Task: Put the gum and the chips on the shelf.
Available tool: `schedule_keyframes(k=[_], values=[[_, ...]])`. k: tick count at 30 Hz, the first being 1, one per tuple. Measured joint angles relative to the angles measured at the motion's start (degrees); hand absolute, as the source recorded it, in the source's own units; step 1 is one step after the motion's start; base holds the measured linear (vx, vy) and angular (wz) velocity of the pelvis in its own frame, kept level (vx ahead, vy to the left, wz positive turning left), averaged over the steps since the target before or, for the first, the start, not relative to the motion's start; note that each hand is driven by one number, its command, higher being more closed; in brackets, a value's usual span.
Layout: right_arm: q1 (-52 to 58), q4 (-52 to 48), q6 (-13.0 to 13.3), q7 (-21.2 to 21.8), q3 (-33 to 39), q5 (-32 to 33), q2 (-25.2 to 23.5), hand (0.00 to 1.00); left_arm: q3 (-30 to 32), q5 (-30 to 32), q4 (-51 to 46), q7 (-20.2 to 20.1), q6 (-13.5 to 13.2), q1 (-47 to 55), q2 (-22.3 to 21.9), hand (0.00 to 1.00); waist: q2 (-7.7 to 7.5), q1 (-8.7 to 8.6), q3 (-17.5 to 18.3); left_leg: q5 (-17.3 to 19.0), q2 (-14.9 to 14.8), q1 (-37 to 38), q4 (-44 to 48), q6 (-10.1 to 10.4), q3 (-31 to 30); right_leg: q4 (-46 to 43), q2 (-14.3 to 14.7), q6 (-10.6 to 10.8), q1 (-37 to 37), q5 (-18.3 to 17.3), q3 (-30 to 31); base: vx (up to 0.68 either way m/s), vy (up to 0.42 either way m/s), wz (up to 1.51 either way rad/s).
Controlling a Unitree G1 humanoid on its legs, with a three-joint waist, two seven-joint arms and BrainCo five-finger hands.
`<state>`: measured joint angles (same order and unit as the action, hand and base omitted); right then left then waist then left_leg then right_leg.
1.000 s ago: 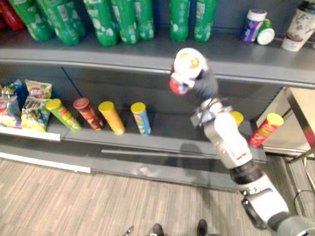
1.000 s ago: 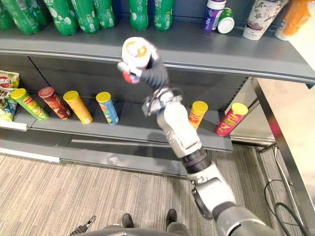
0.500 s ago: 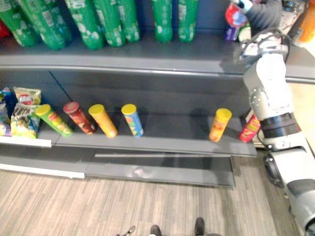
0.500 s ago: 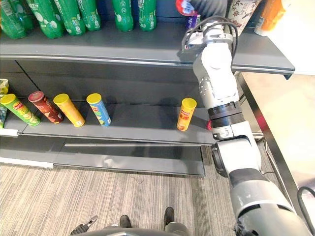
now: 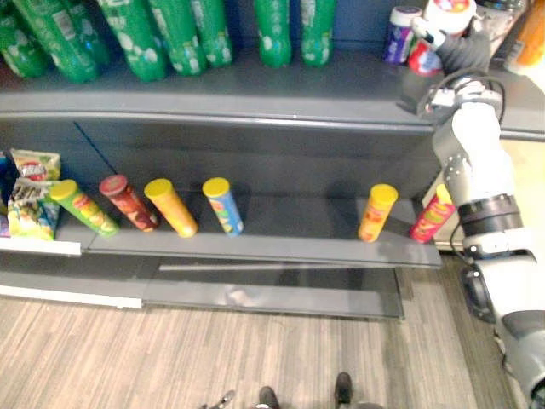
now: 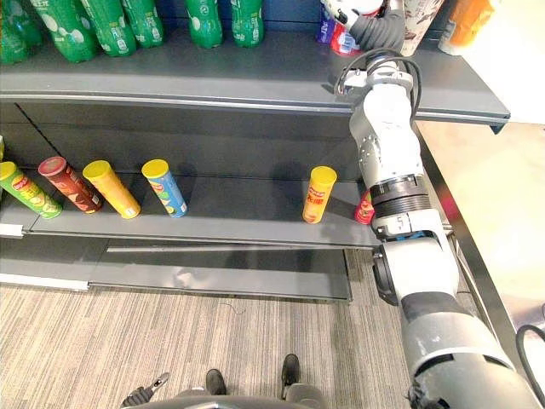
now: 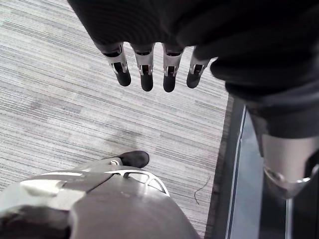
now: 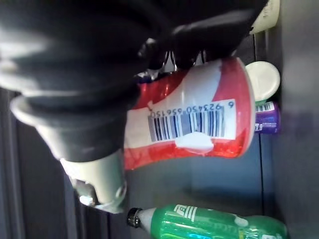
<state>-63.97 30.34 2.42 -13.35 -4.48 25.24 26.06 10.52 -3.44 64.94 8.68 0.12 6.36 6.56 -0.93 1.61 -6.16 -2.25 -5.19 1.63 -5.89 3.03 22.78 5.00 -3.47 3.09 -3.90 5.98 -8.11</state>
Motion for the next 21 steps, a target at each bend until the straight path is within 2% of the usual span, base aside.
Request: schedule_keyframes(k=[12,16,17,21], values=[[0.0,2.1,-1.1,0.2,1.7,-0.7,-0.2,1.0,0.0,0.0,-0.7,0.1,0.0,-0.3,-0.1,0.0,-0.08,0.06,-1.5,0.0,-0.2,-0.1,0.0,0.0,0.0,0.3,0.2,-0.2,0.0,0.4,0.1,0.0,0.0,0.0],[0.0,2.1,-1.2,0.7,1.8,-2.8,-0.2,1.0,0.0,0.0,-1.1,0.1,0.0,-0.2,-0.1,0.0,-0.09,0.02,-1.8,0.0,-0.2,0.0,0.0,0.0,0.1,0.2,0.3,-0.3,0.0,0.5,0.1,0.0,0.0,0.0],[0.0,2.1,-1.2,1.1,1.8,-2.8,-0.2,0.0,0.0,0.0,-1.1,0.1,0.0,-0.2,-0.1,0.0,-0.09,0.04,-1.8,0.0,-0.2,0.0,0.0,0.0,0.1,0.2,0.3,-0.3,0.0,0.6,0.1,0.0,0.0,0.0],[0.0,2.2,-1.3,1.4,1.8,-2.8,-0.2,0.0,0.0,0.0,-1.1,0.1,0.0,-0.2,-0.1,0.0,-0.12,0.04,-1.8,0.0,-0.2,0.0,0.0,0.0,0.1,0.2,0.3,-0.3,0.0,0.7,0.2,0.0,0.0,0.0]])
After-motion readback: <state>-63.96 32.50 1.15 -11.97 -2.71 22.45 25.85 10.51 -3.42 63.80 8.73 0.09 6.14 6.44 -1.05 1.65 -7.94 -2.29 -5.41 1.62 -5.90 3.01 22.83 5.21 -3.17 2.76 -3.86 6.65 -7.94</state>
